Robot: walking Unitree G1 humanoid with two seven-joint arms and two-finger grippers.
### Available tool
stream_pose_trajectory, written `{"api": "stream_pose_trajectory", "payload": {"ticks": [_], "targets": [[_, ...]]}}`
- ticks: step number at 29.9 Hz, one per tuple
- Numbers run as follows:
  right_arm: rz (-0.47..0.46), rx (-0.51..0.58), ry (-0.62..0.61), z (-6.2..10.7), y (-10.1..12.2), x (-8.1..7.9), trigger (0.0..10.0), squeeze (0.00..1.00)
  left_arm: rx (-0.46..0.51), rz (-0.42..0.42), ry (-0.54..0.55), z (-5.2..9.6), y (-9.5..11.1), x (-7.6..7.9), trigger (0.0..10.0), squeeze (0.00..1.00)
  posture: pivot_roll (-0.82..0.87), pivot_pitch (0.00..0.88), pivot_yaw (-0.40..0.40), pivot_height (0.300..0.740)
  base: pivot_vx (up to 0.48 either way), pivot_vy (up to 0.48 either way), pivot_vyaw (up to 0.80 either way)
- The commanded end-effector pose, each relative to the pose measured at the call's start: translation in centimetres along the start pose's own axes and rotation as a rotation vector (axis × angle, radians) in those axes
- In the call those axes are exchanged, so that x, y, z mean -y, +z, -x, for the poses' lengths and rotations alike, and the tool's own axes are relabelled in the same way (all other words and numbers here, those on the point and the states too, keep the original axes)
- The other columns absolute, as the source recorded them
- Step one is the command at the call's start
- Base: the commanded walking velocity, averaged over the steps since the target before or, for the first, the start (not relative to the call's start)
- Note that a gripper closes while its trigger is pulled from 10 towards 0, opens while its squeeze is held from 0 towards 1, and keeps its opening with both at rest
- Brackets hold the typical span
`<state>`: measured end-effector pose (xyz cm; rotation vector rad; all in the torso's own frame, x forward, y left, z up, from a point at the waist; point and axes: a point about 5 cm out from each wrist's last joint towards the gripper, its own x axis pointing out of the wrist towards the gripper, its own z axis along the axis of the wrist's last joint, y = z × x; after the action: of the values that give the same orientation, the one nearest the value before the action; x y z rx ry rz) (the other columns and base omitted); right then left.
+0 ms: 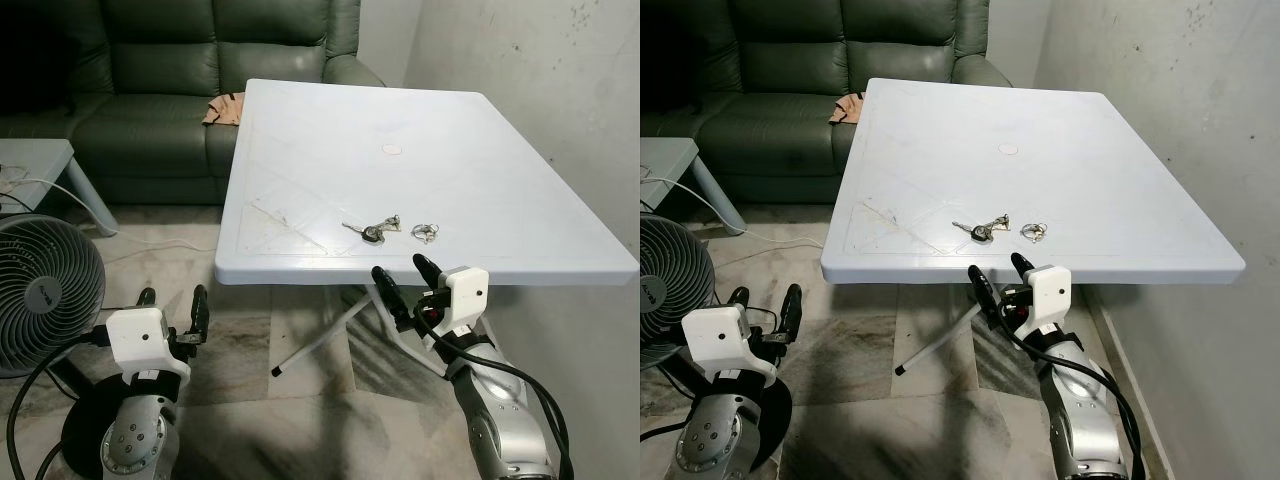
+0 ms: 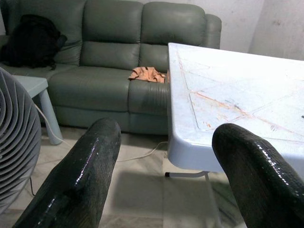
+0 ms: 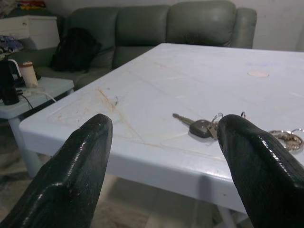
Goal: Hang keys on a hook
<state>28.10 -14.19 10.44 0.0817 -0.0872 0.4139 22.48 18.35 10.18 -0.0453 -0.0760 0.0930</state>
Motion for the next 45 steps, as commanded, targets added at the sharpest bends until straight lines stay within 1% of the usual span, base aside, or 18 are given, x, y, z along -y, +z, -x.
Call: {"api": "stream_pose_trajectory", "payload": {"ticks": [1, 5, 14, 29, 45], "targets": [[0.003, 0.013, 0.010, -0.21, 0.66, 0.01, 10.0, 0.00, 0.003, 0.008, -0.007, 0.12, 0.40, 0.16, 10.0, 0.00, -0.01, 0.000, -0.069, 0.740, 0.000, 0.000, 0.00], [0.004, 0.011, 0.013, -0.14, 0.75, 0.14, 10.0, 0.00, -0.002, 0.013, -0.011, 0.16, 0.41, 0.37, 10.0, 0.00, -0.01, 0.000, -0.072, 0.740, 0.000, 0.000, 0.00], [0.006, 0.006, 0.028, -0.16, 0.94, 0.28, 10.0, 0.00, -0.010, 0.020, -0.015, 0.30, 0.50, 0.67, 10.0, 0.00, 0.00, 0.000, -0.079, 0.740, 0.247, 0.000, 0.00], [0.004, -0.001, 0.051, -0.07, 0.99, -0.07, 10.0, 0.00, -0.014, 0.025, -0.021, 0.50, 0.73, 0.91, 10.0, 0.00, 0.00, 0.000, -0.077, 0.740, 0.266, 0.000, 0.00], [0.004, 0.000, 0.064, -0.28, 1.12, -0.34, 10.0, 0.00, -0.007, 0.029, -0.020, 0.20, 1.02, 1.02, 10.0, 0.00, 0.00, 0.000, -0.079, 0.740, 0.268, 0.000, 0.00]]}}
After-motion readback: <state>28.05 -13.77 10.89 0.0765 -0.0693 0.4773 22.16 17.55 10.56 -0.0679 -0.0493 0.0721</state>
